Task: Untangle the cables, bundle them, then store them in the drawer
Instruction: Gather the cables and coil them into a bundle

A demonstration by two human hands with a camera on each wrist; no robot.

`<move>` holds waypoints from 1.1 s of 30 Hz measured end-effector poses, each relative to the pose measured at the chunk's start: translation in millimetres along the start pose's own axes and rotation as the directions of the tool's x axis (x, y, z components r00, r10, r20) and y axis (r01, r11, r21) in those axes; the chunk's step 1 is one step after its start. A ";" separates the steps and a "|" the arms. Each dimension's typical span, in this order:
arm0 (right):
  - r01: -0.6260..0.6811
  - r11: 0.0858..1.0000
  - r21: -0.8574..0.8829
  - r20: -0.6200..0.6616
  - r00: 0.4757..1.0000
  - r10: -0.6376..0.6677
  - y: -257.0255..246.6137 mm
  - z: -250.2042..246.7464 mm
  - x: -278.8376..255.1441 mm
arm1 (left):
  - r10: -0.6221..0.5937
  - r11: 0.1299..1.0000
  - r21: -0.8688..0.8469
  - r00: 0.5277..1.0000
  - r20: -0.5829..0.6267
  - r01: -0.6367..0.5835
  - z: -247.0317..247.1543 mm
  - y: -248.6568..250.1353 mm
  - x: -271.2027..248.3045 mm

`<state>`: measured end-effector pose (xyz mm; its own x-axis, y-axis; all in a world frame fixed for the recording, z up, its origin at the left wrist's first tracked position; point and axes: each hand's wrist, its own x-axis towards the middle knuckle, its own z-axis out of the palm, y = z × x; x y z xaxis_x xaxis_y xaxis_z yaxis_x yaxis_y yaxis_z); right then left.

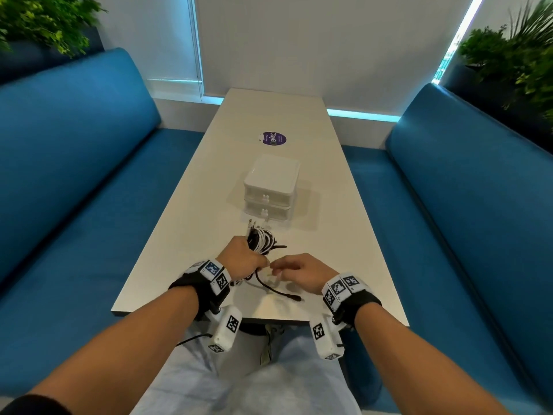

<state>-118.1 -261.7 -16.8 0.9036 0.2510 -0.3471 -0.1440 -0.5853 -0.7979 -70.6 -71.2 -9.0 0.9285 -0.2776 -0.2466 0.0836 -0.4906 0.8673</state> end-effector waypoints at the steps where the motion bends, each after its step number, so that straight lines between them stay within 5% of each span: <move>1: 0.015 0.999 -0.048 0.040 0.999 -0.013 -0.5 3.2 0.1 | -0.004 1.000 -0.018 1.000 -0.014 0.004 -1.6 -0.1 0.1; 11: 0.053 0.982 -0.180 0.044 0.998 -0.046 -7.2 24.0 4.1 | -0.015 0.925 -0.381 0.997 -0.082 -0.018 -13.6 9.2 -7.1; 17: 0.024 0.961 -0.274 -0.020 0.999 -0.031 -9.1 16.5 -0.5 | 0.056 0.998 0.002 0.997 0.060 -0.056 -17.6 8.9 -12.9; 24: 0.086 0.974 -0.210 0.024 0.996 -0.082 -10.0 23.5 -3.4 | 0.122 0.939 0.277 0.949 0.291 -0.205 -11.4 3.6 -16.8; 28: 0.046 0.996 0.083 -0.155 0.987 -0.032 -0.6 17.0 1.6 | 0.091 0.830 0.498 0.942 0.323 -0.251 -10.5 -1.8 -19.2; 33: 0.002 0.974 0.225 -0.123 0.992 0.026 -2.2 7.6 6.2 | 0.181 0.757 0.569 0.940 0.289 -0.321 -9.9 -5.1 -15.5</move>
<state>-115.3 -253.0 -20.9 0.9423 0.1386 -0.3046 -0.2291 -0.3962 -0.8891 -81.8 -56.2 -5.4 0.7837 -0.5883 -0.1993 -0.4403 -0.7525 0.4897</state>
